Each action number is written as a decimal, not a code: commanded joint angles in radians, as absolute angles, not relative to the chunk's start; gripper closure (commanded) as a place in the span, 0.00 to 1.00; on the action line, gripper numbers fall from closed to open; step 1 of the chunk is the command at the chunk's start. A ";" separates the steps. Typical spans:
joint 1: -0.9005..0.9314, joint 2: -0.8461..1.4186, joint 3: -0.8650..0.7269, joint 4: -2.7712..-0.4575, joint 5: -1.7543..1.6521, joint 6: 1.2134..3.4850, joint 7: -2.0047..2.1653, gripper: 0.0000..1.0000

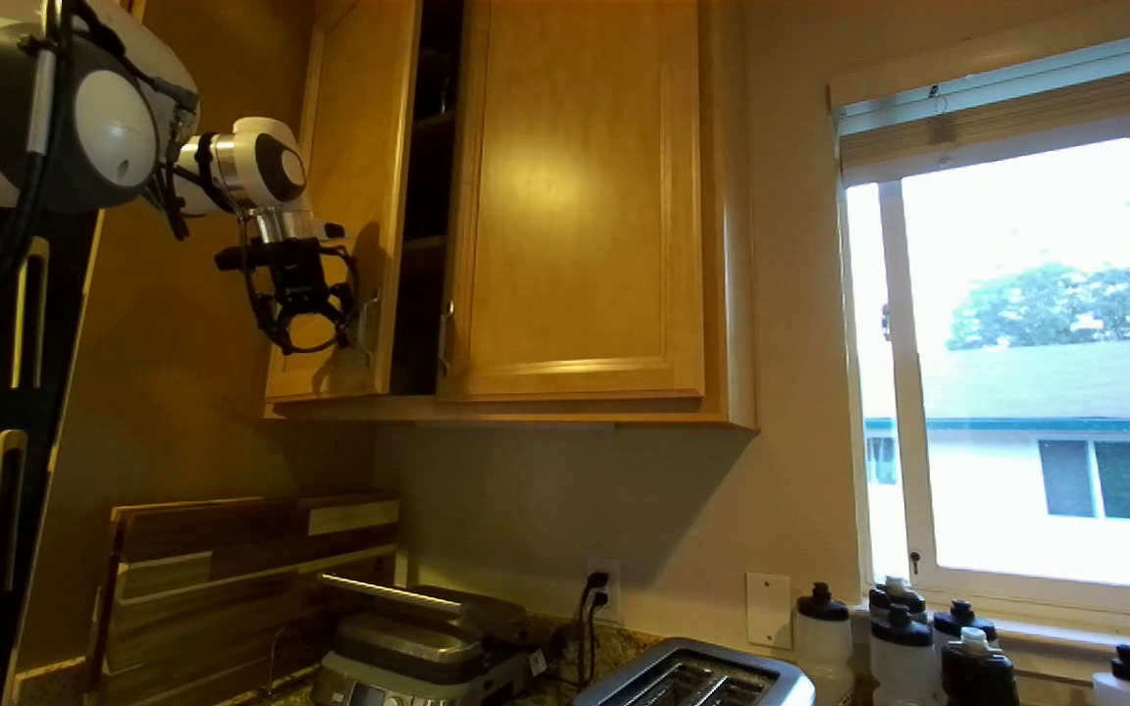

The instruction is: Close the top cabinet

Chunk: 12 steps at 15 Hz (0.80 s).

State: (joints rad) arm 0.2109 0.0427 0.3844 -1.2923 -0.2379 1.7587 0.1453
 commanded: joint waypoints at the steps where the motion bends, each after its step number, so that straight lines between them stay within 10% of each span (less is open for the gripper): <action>1: 0.219 0.070 0.388 -1.281 -0.320 1.842 0.194 0.00; 12: 0.237 0.089 0.400 -1.311 -0.357 1.814 0.195 0.00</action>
State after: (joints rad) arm 0.2266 0.1188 0.3890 -1.2806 -0.3715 1.8524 0.1800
